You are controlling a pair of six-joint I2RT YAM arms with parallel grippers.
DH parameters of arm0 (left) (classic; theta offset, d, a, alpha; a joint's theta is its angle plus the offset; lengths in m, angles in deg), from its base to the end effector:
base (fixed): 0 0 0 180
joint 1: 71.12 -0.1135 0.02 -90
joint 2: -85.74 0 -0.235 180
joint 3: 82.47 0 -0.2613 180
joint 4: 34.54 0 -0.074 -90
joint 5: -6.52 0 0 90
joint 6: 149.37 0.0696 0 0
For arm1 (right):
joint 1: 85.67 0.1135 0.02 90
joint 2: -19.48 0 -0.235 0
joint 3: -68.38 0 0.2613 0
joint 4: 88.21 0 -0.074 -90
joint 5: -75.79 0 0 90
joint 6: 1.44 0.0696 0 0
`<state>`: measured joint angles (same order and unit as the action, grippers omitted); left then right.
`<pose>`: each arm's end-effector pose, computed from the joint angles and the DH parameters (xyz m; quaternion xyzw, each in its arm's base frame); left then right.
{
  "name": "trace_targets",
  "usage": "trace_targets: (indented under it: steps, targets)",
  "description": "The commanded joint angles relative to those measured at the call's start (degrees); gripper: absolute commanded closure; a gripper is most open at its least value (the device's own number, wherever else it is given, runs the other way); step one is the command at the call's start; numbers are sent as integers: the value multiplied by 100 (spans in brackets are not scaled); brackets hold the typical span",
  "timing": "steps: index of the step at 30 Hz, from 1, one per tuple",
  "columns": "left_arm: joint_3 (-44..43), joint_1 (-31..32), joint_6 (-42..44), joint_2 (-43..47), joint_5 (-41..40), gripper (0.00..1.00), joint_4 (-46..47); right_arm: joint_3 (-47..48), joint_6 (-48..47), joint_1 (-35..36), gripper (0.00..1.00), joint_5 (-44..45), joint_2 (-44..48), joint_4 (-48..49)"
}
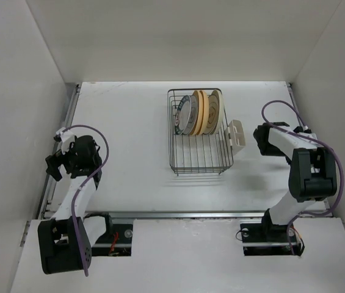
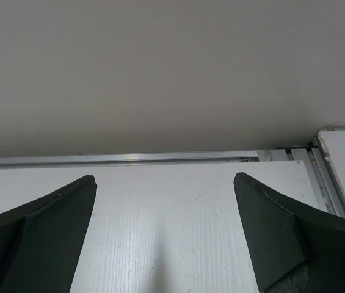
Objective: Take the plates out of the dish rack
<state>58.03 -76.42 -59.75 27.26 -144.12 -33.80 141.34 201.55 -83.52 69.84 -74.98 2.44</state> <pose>0.2403 0.0832 0.1950 -0.3302 0.6839 0.4304 0.4879 0.2549 -0.0597 0.1761 0.5328 0.5144 -0.4665 0.4836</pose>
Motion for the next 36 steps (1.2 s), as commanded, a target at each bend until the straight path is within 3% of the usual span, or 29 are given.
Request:
trace_targets:
  steps: [1, 6, 8, 10, 11, 13, 17, 18, 22, 24, 25, 26, 27, 31, 36]
  targets:
    - [99, 20, 65, 144, -18, 0, 224, 114, 267, -40, 0, 832, 24, -320]
    - [151, 20, 196, 258, 167, 0, 276, 464, -143, -40, 0, 832, -37, -320]
    - [109, 20, 809, 310, 874, 0, 557, 842, -986, 13, 0, 963, -38, -320]
    - [-268, 73, 1169, 311, 1307, 0, -263, 1404, -1549, 258, 0, 1244, 14, -320]
    - [-566, 73, 1224, 311, 1579, 0, -677, 1571, -1978, 338, 0, 1324, 76, -320]
    - [-1523, 73, 1286, 197, 1635, 0, -1511, 2142, -1983, 654, 0, 1403, 382, -320]
    - [-3316, 73, 1890, 4, 3045, 0, -3104, 3416, -2359, 1330, 0, 1017, 455, -320]
    - [-3676, 73, 2302, -49, 3859, 0, -3394, 3654, -2909, 1488, 0, 1017, 350, -320]
    - [-5039, 73, 2516, -181, 4542, 0, -3740, 4796, -4343, 2078, 0, 939, -511, -320]
    - [-5401, 73, 2596, -243, 4850, 0, -4124, 5675, -5229, 2149, 0, 27, -1071, -59]
    - [-5577, 73, 2657, -295, 5347, 0, -4353, 5764, -7331, 2149, 0, -446, -1127, 544]
    - [-5866, 73, 2736, -296, 5613, 0, -4573, 5269, -8692, 2149, 0, -2156, -1023, 2490]
    - [-5955, 73, 2736, -357, 5825, 0, -4888, 4995, -9515, 2149, 0, -3070, -587, 3023]
    - [-6018, 73, 2430, -357, 6345, 0, -5268, 4281, -9682, 1991, 1, -5518, 154, 4318]
    - [-5527, 73, 2482, -305, 6285, 0, -5384, 5377, -9734, 2043, 31, -5874, -704, 3663]
